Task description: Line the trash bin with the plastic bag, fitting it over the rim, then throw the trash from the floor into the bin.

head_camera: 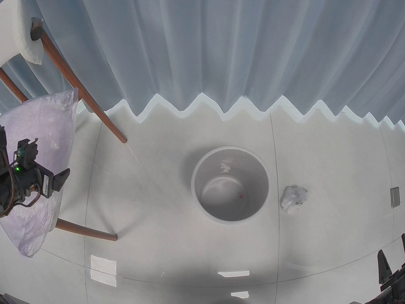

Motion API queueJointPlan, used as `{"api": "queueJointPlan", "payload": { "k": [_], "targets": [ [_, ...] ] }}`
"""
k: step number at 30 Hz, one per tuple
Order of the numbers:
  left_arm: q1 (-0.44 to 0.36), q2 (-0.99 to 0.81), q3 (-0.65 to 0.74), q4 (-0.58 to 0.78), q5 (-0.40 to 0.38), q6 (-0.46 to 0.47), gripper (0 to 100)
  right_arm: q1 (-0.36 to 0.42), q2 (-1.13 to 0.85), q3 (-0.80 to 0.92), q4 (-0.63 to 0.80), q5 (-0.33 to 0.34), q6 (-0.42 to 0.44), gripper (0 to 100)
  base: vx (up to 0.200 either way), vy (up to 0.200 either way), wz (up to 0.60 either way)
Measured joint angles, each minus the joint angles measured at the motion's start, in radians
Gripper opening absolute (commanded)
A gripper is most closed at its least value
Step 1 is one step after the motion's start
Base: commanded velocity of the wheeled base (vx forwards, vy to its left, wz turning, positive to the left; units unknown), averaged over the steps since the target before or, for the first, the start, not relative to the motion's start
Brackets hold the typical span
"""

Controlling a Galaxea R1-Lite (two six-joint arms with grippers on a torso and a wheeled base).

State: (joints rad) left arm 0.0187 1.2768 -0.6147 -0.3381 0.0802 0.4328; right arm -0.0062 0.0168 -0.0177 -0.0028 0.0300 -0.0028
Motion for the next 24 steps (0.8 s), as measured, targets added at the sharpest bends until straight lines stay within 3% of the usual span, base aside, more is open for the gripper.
{"api": "queueJointPlan", "payload": {
  "k": [9, 20, 21, 24],
  "targets": [
    [-0.084, 0.107, -0.004, -0.049, 0.089, 0.018, 100, 0.000, 0.000, 0.000, 0.000, 0.000, 0.001, 100, 0.000, 0.000, 0.00],
    [-0.089, 0.191, -0.027, -0.146, 0.136, 0.105, 100, 0.000, 0.000, 0.000, 0.000, 0.000, 0.000, 100, 0.000, 0.000, 0.00],
    [-0.088, 0.195, -0.029, -0.146, 0.139, 0.109, 0, 0.000, 0.000, 0.000, 0.000, 0.000, 0.000, 100, 0.000, 0.000, 0.00],
    [-0.082, 0.203, -0.032, -0.147, 0.147, 0.122, 0, 0.000, 0.000, 0.000, 0.000, 0.000, 0.000, 100, 0.000, 0.000, 0.00]
  ]
}}
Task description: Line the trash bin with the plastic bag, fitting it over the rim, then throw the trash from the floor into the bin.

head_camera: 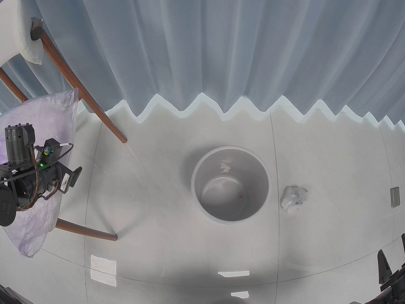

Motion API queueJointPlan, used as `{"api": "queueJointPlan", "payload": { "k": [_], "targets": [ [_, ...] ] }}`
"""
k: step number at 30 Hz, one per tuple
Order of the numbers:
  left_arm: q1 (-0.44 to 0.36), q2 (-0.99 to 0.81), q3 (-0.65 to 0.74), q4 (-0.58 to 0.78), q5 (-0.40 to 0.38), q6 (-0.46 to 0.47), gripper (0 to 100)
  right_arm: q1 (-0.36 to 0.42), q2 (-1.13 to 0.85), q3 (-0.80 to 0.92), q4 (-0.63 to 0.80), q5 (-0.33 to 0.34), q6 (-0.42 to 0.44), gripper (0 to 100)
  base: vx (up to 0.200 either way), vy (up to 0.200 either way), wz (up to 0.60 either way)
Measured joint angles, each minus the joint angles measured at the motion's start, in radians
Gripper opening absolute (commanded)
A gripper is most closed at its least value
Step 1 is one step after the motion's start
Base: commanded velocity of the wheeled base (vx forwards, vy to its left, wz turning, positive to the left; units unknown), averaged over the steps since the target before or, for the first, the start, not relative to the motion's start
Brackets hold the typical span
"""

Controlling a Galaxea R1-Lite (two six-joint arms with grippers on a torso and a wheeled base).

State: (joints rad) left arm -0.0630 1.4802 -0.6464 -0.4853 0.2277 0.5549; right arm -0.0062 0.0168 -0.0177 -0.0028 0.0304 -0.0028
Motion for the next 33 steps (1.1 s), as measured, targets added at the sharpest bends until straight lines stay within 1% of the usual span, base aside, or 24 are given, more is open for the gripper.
{"api": "queueJointPlan", "payload": {
  "k": [7, 11, 17, 19, 22, 27, 31, 33],
  "targets": [
    [0.046, 0.004, -0.010, -0.004, -0.001, 0.008, 0, 0.000, 0.000, 0.000, 0.000, 0.000, 0.000, 100, 0.000, 0.000, 0.00],
    [0.070, -0.006, -0.022, 0.003, -0.034, 0.000, 0, 0.000, 0.000, 0.000, 0.000, 0.000, 0.000, 100, 0.000, 0.000, 0.00],
    [0.077, -0.064, -0.033, 0.004, -0.078, -0.033, 0, 0.000, 0.000, 0.000, 0.000, 0.000, 0.000, 100, 0.000, 0.000, 0.00],
    [0.077, -0.095, -0.033, 0.004, -0.116, -0.056, 0, 0.000, 0.000, 0.000, 0.000, 0.000, 0.000, 100, 0.000, 0.000, 0.00],
    [0.081, -0.146, -0.025, 0.008, -0.201, -0.104, 0, 0.000, 0.000, 0.000, -0.001, 0.000, 0.000, 100, 0.000, 0.000, 0.00],
    [0.078, -0.233, 0.003, 0.018, -0.317, -0.214, 0, 0.000, 0.000, 0.000, -0.001, 0.000, 0.000, 100, 0.000, 0.000, 0.00],
    [0.048, -0.275, 0.011, 0.038, -0.382, -0.291, 0, 0.000, 0.000, 0.000, -0.001, 0.000, 0.000, 100, 0.000, 0.000, 0.00],
    [0.016, -0.287, 0.010, 0.039, -0.405, -0.338, 0, 0.000, 0.000, 0.000, -0.001, 0.000, 0.000, 100, 0.000, 0.000, 0.00]
  ]
}}
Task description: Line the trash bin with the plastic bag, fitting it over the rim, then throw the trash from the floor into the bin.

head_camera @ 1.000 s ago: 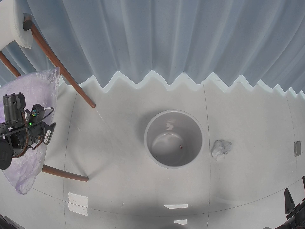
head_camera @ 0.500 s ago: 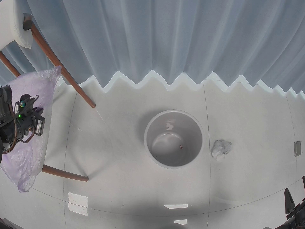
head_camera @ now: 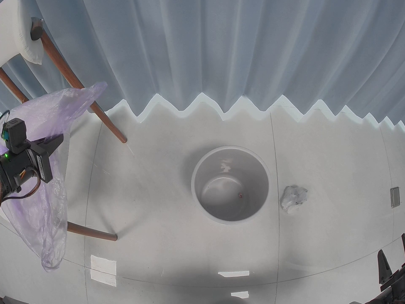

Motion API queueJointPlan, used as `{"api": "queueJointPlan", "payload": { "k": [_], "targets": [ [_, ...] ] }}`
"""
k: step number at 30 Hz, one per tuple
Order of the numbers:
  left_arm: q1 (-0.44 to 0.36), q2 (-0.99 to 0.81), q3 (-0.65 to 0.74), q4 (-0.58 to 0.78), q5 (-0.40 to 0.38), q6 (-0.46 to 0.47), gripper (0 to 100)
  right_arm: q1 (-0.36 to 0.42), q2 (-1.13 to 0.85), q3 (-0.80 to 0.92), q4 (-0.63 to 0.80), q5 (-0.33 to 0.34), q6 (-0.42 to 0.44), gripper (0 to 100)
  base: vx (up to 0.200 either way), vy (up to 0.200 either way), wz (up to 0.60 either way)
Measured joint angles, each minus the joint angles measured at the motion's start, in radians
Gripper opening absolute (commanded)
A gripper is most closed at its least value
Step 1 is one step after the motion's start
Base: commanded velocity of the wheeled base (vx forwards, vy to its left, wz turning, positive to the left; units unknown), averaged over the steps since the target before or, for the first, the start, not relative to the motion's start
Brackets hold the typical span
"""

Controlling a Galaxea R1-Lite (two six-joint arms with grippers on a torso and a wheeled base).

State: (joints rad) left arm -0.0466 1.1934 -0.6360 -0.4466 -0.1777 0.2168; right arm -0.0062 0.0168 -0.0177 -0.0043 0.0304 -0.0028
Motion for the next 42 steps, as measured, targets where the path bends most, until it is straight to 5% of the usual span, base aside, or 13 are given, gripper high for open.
{"api": "queueJointPlan", "payload": {
  "k": [15, 26, 42],
  "targets": [
    [-0.356, 0.044, -0.273, -0.008, -0.029, -0.495, 0, 0.000, 0.000, 0.000, 0.000, 0.000, 0.001, 100, 0.000, 0.000, 0.00],
    [-0.539, 0.217, -0.539, -0.031, -0.041, -0.618, 0, 0.000, 0.000, 0.000, -0.001, -0.001, 0.009, 100, 0.000, 0.000, 0.00],
    [-0.653, 0.313, -0.520, -0.028, -0.033, -0.691, 0, 0.000, 0.000, 0.000, -0.001, -0.001, 0.010, 100, 0.000, 0.000, 0.00]
  ]
}}
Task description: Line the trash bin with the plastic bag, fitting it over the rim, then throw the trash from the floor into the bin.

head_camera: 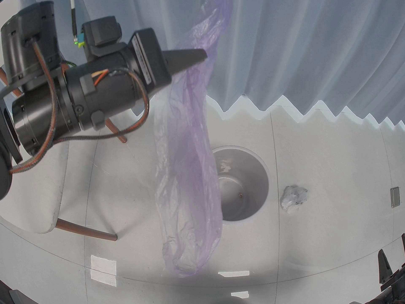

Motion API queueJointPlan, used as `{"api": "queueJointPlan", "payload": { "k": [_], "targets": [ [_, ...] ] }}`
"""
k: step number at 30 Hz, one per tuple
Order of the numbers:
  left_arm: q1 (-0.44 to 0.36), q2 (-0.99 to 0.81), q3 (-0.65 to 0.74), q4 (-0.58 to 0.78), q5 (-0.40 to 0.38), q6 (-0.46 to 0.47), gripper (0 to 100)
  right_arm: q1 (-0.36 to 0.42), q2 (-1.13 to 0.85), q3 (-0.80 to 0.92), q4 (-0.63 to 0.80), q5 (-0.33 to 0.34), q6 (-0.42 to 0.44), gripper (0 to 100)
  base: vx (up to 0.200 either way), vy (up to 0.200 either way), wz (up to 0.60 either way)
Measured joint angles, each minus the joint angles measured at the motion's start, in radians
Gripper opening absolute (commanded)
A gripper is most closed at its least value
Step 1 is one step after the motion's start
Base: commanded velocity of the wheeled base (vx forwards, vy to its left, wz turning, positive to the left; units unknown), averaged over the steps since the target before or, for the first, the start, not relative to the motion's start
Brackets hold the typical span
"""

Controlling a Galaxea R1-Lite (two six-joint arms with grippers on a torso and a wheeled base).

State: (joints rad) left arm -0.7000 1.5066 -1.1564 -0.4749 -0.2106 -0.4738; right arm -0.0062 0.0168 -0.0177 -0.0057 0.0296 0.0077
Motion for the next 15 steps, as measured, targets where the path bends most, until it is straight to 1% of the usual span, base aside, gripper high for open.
{"api": "queueJointPlan", "payload": {
  "k": [5, 10, 15],
  "targets": [
    [0.023, 0.008, 0.043, -0.002, -0.001, 0.001, 0, 0.000, 0.000, 0.000, 0.000, 0.000, 0.000, 100, 0.000, 0.000, 0.00],
    [0.027, 0.019, 0.064, 0.007, 0.005, 0.002, 0, 0.000, 0.000, 0.000, 0.000, 0.000, 0.000, 100, 0.000, 0.000, 0.00],
    [0.051, 0.034, 0.096, 0.028, 0.046, 0.005, 0, 0.000, 0.000, 0.000, 0.000, 0.000, 0.000, 100, 0.000, 0.000, 0.00]
  ]
}}
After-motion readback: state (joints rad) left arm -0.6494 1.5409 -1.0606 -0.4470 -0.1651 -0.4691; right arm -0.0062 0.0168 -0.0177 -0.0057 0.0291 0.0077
